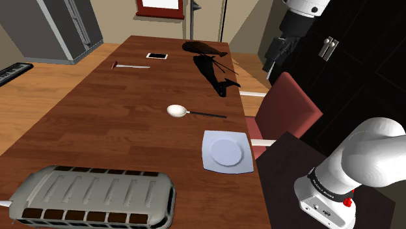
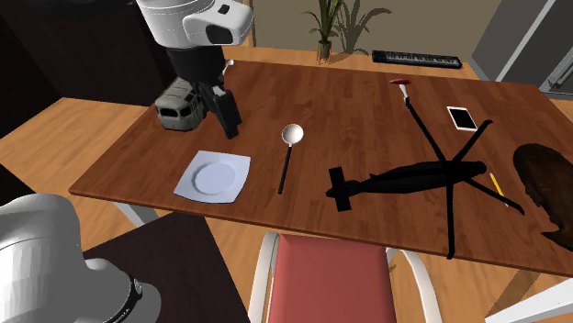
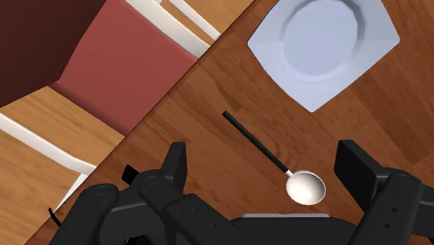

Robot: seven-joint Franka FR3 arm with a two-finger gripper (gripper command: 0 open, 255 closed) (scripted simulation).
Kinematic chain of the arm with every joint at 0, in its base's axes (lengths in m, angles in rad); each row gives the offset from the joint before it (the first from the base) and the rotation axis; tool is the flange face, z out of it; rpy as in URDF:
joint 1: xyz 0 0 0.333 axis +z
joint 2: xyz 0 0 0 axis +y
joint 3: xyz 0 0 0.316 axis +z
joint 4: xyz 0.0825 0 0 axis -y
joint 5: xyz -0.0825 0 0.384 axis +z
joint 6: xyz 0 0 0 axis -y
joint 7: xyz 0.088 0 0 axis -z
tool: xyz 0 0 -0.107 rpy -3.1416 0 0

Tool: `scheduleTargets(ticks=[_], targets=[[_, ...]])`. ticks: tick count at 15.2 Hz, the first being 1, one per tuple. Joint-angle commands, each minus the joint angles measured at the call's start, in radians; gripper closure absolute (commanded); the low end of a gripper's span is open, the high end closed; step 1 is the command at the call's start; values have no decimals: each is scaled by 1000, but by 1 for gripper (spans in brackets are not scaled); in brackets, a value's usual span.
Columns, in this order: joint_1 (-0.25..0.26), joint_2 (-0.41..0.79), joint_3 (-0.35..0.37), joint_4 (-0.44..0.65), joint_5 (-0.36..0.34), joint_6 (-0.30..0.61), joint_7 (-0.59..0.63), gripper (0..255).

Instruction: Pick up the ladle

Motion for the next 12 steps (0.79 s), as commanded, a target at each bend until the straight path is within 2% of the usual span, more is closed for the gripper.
scheduleTargets(ticks=[1, 12], targets=[[0, 0, 0, 0, 0, 0, 0, 0], [61, 381, 45, 54, -72, 262, -181, 0]])
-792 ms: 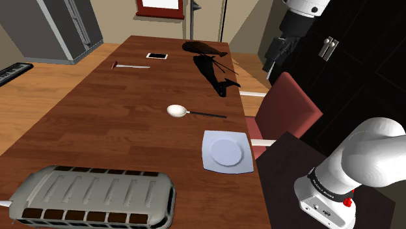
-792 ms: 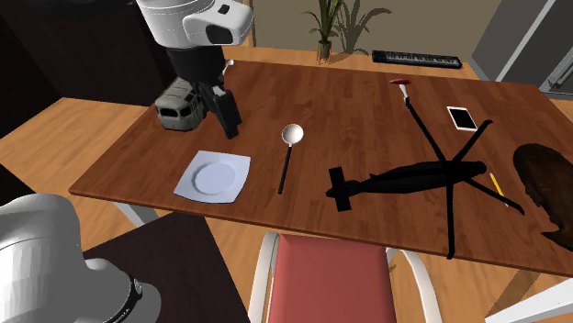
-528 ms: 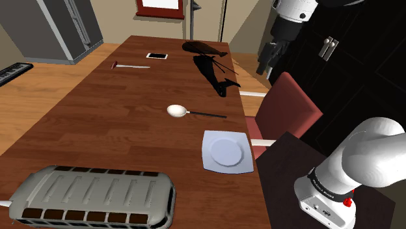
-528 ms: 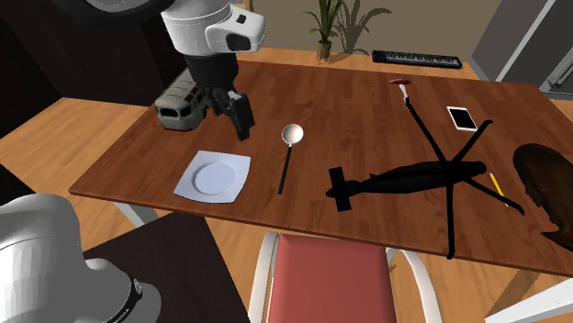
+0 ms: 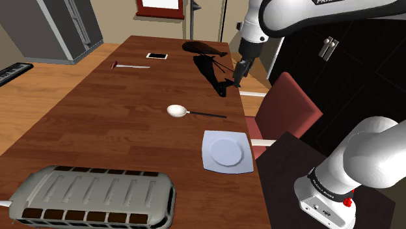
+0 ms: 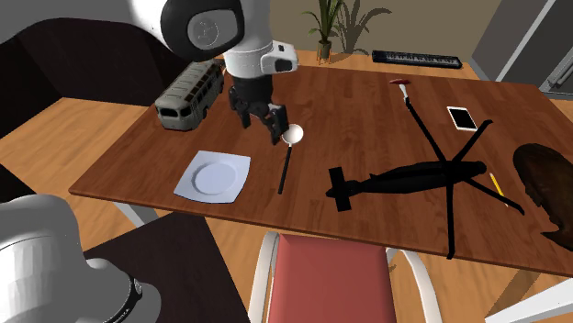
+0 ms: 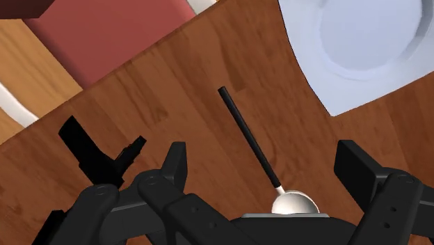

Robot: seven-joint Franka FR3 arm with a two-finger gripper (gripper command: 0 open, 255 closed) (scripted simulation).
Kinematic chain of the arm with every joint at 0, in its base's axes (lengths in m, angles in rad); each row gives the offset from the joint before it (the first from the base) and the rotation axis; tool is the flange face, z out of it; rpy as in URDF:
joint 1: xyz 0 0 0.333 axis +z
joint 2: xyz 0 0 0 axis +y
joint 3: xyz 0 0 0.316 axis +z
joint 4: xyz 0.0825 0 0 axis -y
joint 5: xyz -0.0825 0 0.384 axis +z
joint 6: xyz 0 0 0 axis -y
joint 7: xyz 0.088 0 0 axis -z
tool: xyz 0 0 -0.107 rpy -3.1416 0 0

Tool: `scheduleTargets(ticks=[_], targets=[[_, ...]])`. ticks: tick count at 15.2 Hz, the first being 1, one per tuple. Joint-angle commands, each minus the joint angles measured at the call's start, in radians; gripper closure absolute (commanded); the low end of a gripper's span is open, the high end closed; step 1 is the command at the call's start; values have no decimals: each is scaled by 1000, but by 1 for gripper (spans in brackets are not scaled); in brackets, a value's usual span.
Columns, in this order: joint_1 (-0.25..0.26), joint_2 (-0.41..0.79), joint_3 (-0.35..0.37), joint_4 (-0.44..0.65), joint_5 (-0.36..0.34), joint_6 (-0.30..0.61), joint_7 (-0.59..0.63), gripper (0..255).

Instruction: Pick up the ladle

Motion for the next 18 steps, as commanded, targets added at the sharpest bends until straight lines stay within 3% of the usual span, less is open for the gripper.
scheduleTargets(ticks=[1, 10, 18], targets=[[10, 73, 13, 21, -17, 41, -26, 0], [46, 407, 63, 158, -129, 183, -115, 0], [96, 699, 88, 328, -266, 250, -161, 0]])
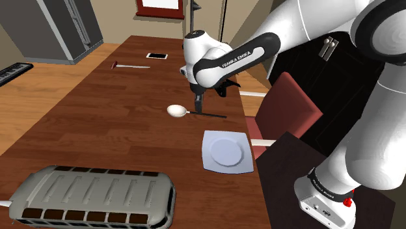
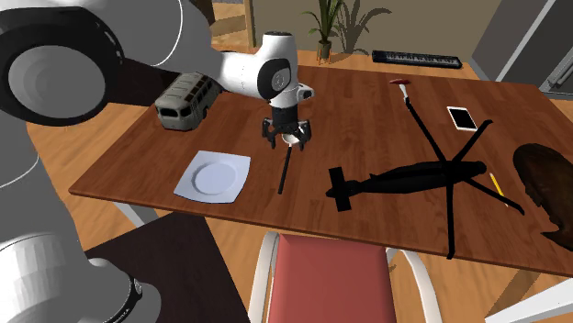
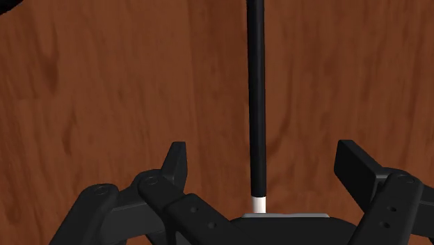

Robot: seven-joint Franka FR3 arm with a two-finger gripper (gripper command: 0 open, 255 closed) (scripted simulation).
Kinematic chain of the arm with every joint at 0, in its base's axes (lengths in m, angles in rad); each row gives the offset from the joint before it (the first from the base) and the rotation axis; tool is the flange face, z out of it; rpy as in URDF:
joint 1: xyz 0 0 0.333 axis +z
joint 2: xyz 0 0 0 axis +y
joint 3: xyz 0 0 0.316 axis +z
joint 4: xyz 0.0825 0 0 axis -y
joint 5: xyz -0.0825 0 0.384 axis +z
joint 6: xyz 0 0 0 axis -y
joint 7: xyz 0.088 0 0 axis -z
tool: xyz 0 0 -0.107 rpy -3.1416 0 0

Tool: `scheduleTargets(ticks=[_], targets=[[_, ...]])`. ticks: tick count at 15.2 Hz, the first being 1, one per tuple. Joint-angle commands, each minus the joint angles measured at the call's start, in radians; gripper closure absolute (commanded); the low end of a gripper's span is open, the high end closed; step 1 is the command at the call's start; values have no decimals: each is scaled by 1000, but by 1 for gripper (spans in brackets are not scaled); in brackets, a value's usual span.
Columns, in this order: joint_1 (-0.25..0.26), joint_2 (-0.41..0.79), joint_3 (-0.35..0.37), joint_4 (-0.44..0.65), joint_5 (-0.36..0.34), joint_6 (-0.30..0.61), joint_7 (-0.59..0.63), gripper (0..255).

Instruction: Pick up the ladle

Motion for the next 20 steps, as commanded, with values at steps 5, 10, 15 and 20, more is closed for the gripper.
scheduleTargets(ticks=[5, 10, 15, 20], targets=[[9, 73, -5, -2, -34, 66, 9, 0], [11, 93, -9, -9, -42, 93, 16, 255], [11, 95, -9, -8, -43, 93, 17, 255], [10, 86, -7, -6, -39, 82, 14, 255]])
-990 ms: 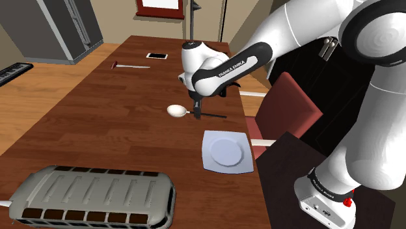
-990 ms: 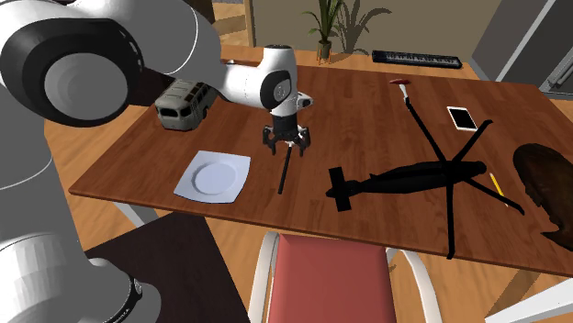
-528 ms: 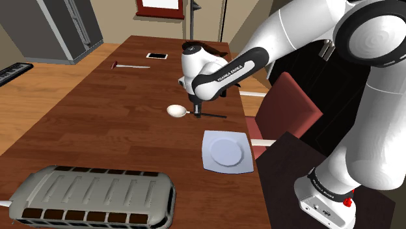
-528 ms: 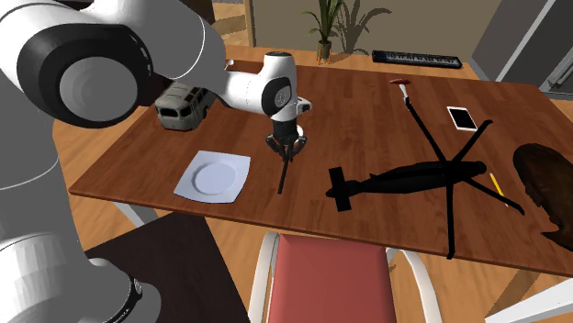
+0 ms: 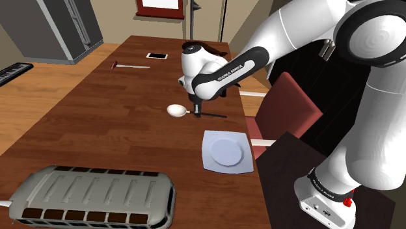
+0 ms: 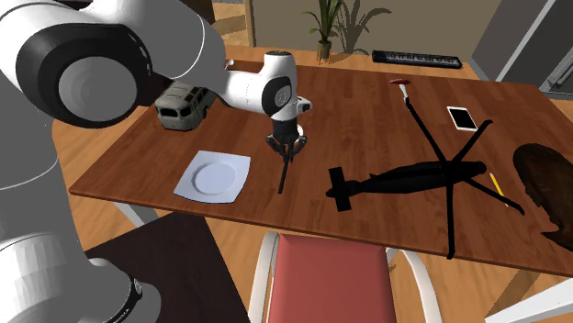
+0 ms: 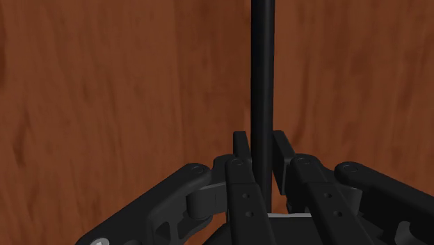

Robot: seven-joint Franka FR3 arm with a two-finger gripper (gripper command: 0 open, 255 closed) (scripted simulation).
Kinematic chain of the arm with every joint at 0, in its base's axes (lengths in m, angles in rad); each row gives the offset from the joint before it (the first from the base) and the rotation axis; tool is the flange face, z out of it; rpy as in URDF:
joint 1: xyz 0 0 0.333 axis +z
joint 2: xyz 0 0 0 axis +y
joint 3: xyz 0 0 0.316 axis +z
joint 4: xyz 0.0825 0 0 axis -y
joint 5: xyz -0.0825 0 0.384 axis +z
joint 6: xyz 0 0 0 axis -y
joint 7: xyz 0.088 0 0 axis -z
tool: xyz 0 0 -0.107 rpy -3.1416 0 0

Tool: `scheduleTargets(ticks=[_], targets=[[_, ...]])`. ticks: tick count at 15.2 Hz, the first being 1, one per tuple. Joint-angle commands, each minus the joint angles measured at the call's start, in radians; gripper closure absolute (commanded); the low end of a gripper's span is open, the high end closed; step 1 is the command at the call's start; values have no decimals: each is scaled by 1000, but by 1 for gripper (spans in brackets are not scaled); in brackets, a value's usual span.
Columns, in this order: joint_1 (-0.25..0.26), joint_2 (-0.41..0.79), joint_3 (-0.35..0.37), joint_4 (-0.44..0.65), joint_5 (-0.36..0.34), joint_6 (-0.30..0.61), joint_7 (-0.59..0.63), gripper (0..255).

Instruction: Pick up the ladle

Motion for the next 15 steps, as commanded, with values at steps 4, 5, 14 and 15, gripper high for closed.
scheduleTargets(ticks=[4, 5, 14, 15], targets=[[-4, -37, 5, 11, 15, -48, -15, 255], [-4, -45, 7, 15, 18, -59, -18, 255], [-8, -109, 15, 55, 44, -160, -45, 255], [-8, -110, 15, 56, 44, -162, -45, 255]])
